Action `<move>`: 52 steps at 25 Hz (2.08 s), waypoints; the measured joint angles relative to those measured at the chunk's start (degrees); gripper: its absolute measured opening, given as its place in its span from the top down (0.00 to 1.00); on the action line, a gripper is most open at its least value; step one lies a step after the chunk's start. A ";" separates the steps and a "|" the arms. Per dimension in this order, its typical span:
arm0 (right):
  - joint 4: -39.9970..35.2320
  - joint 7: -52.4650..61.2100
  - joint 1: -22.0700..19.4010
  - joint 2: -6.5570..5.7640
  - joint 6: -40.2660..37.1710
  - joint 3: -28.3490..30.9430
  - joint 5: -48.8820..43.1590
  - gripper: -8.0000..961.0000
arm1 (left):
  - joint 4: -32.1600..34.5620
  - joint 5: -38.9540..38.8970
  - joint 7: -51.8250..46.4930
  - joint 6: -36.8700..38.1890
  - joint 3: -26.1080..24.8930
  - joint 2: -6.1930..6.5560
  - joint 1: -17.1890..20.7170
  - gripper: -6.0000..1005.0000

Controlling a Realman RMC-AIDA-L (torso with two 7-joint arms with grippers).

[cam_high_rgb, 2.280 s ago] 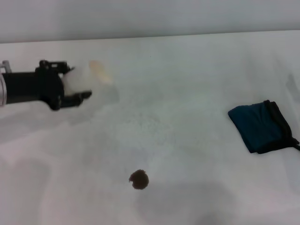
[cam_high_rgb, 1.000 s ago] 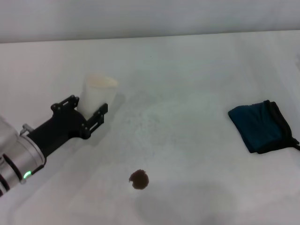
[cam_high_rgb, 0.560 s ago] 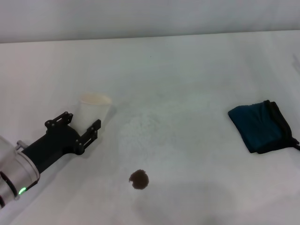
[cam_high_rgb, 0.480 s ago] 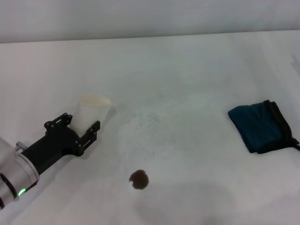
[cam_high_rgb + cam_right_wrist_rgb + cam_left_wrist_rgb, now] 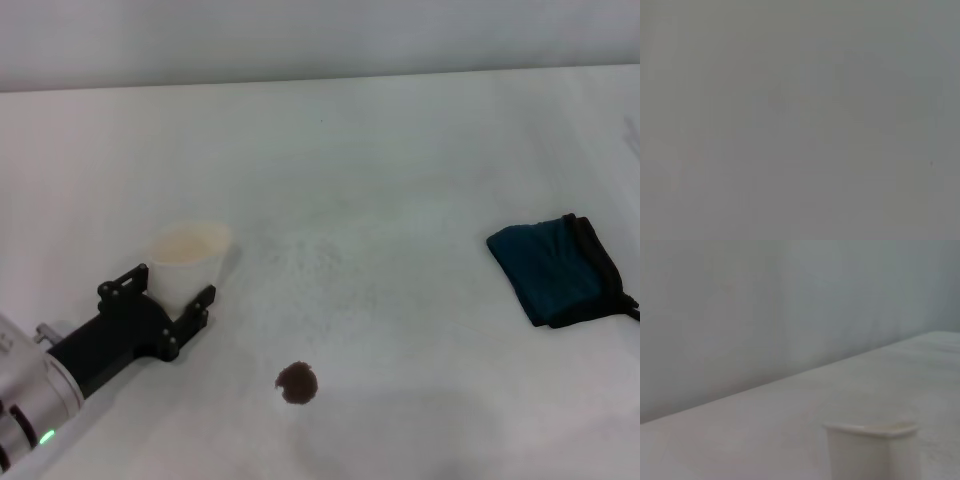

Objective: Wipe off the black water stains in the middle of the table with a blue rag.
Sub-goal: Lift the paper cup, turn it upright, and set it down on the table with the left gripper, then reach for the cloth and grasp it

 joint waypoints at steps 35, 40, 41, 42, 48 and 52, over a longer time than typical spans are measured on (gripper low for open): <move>0.11 -2.03 0.61 -0.02 -4.02 -1.33 -1.40 0.10 | 3.64 -6.88 17.43 10.15 -0.82 -0.03 12.85 0.13; 0.41 -1.58 0.61 -0.05 -4.05 -0.80 -0.53 0.10 | 5.58 -8.25 19.07 12.55 -0.91 -0.10 16.34 0.13; 0.47 -1.39 0.58 -0.02 -4.02 -0.72 -0.15 0.10 | 5.75 -9.03 19.49 13.09 -0.95 -0.09 17.35 0.13; 0.51 -1.03 0.53 0.04 -3.91 -0.68 0.28 0.10 | 5.84 -10.03 19.91 14.08 -0.99 -0.09 18.29 0.13; 0.56 8.85 -0.06 0.15 -3.62 -0.61 1.88 0.10 | 3.51 -17.73 21.01 21.62 -1.50 0.30 22.69 0.13; 0.13 20.18 -0.17 0.10 -3.82 -2.50 1.52 0.10 | 1.04 -26.00 20.62 24.81 -2.60 0.33 23.02 0.13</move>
